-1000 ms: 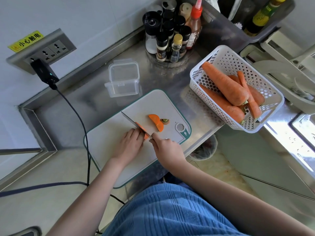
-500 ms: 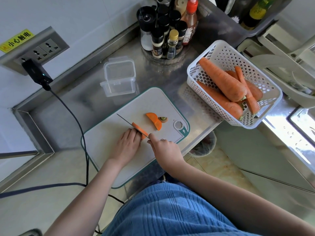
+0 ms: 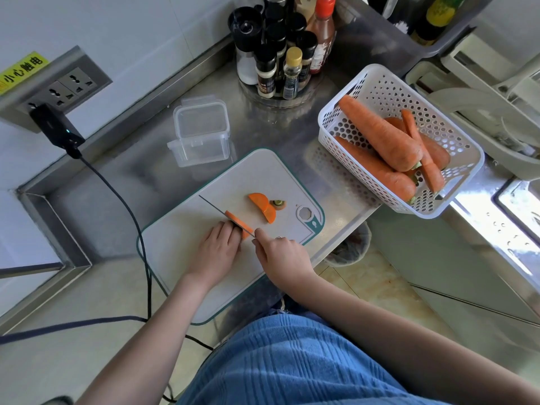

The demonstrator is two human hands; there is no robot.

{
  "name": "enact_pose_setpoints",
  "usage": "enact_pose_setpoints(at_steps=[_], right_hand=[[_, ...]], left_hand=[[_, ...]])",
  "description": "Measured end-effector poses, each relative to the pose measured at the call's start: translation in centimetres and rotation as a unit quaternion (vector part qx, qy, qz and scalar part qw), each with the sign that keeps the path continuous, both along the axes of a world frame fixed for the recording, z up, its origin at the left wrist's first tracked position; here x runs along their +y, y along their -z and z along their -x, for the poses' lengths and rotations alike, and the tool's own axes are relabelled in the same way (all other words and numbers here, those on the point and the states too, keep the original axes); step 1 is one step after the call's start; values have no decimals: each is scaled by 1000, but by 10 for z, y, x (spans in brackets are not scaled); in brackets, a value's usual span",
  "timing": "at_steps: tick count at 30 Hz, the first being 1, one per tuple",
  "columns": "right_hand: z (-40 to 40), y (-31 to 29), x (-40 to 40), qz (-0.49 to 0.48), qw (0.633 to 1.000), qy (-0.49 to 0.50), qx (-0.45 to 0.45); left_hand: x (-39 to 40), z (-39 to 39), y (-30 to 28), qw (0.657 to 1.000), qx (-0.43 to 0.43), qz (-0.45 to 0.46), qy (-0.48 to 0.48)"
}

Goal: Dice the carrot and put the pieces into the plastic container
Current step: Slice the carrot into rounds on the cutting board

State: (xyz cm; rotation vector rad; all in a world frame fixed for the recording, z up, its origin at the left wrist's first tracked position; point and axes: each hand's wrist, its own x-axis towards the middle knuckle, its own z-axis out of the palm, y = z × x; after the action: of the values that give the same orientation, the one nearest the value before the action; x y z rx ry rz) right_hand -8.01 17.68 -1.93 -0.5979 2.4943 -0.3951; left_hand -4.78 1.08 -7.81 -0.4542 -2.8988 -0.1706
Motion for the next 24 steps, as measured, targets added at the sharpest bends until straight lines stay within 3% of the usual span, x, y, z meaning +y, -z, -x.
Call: enact_pose_setpoints(at_steps=[15,24], right_hand=[[2,-1,1,19,1000,5,-4],[-1,-1,0,12,1000,9,-13]], left_hand=[[-1,2,-5,997,-68,-39,4],[1,2,-5,998,-53,-32,-3]])
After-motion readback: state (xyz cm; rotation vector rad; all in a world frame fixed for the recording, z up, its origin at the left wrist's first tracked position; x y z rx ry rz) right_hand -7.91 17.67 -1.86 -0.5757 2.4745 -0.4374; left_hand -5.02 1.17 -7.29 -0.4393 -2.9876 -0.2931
